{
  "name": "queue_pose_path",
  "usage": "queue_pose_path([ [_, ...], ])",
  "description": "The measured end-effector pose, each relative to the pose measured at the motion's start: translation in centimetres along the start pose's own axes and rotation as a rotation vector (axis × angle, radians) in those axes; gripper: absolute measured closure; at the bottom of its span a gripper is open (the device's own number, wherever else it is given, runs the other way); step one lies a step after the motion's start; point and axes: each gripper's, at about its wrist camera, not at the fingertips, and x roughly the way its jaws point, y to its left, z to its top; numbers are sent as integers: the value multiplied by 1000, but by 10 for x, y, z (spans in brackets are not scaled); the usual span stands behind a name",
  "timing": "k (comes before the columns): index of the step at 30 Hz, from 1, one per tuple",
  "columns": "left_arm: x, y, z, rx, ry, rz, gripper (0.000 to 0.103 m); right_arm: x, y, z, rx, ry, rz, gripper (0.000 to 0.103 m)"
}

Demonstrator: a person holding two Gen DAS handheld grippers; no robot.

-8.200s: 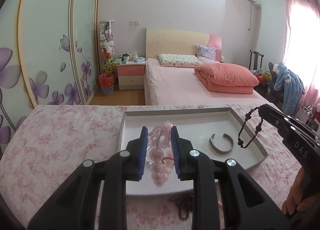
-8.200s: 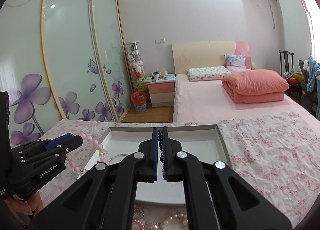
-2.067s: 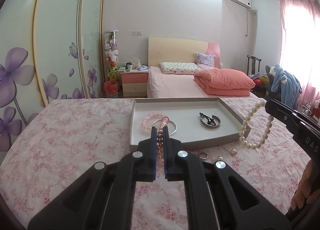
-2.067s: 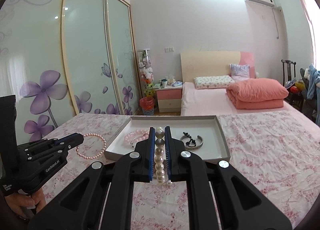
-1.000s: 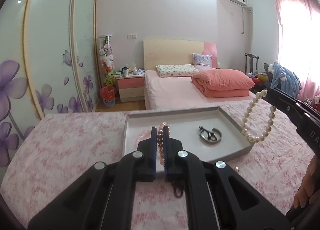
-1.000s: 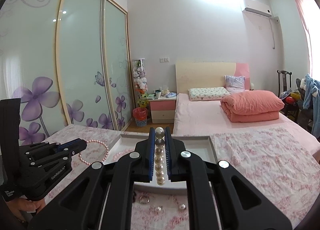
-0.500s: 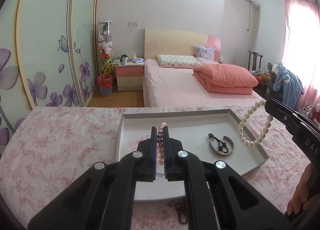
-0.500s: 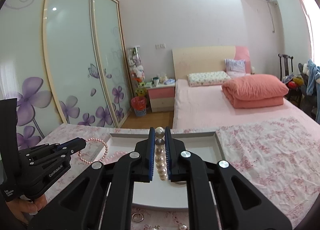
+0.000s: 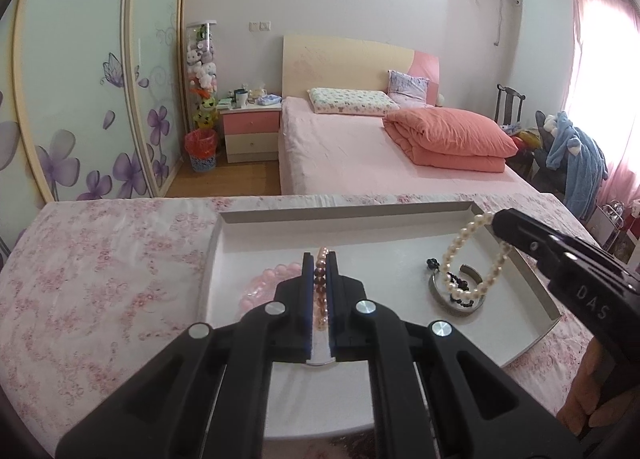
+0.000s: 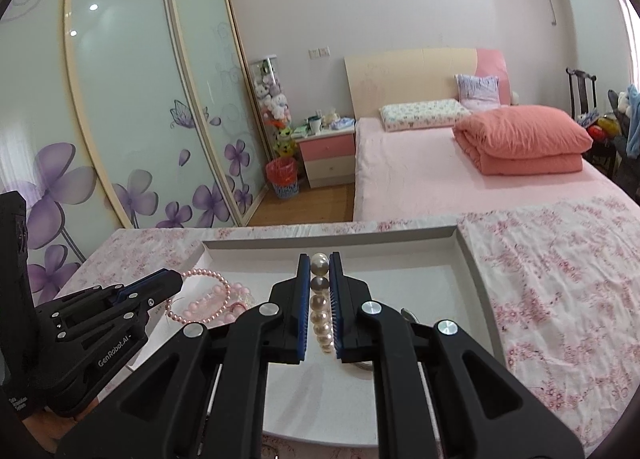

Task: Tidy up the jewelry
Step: 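Carry both pearl bracelets into the grey tray and open both tools, then withdraw both open tools from the tray toward the remaining jewelry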

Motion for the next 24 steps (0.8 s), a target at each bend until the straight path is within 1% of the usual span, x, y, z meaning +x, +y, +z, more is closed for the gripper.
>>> queue_pose_path([
  [4,9,-2,-2,0,14,-8,96,8,-6,-1,24,32,-16,92],
  [5,10,-3,-2,-2,16,-8,94,9,-7,-2,30,34,-21,88],
  [6,11,-3,-2,-5,19,-12,93,10,-9,-2,35,38,-24,83],
  [7,11,-2,-2,-7,20,-12,88,9,-11,-2,43,39,-29,66],
  [8,11,-2,-2,-10,20,-10,85,7,-12,-3,49,33,-38,55],
  [10,10,0,-2,-16,15,-4,82,2,-15,-3,50,13,-51,55],
  [16,-1,9,0,-40,3,18,81,-10,-20,-3,56,2,-57,55],
  [24,-28,12,-6,-48,-12,20,79,-29,-19,-7,49,-4,-59,55],
])
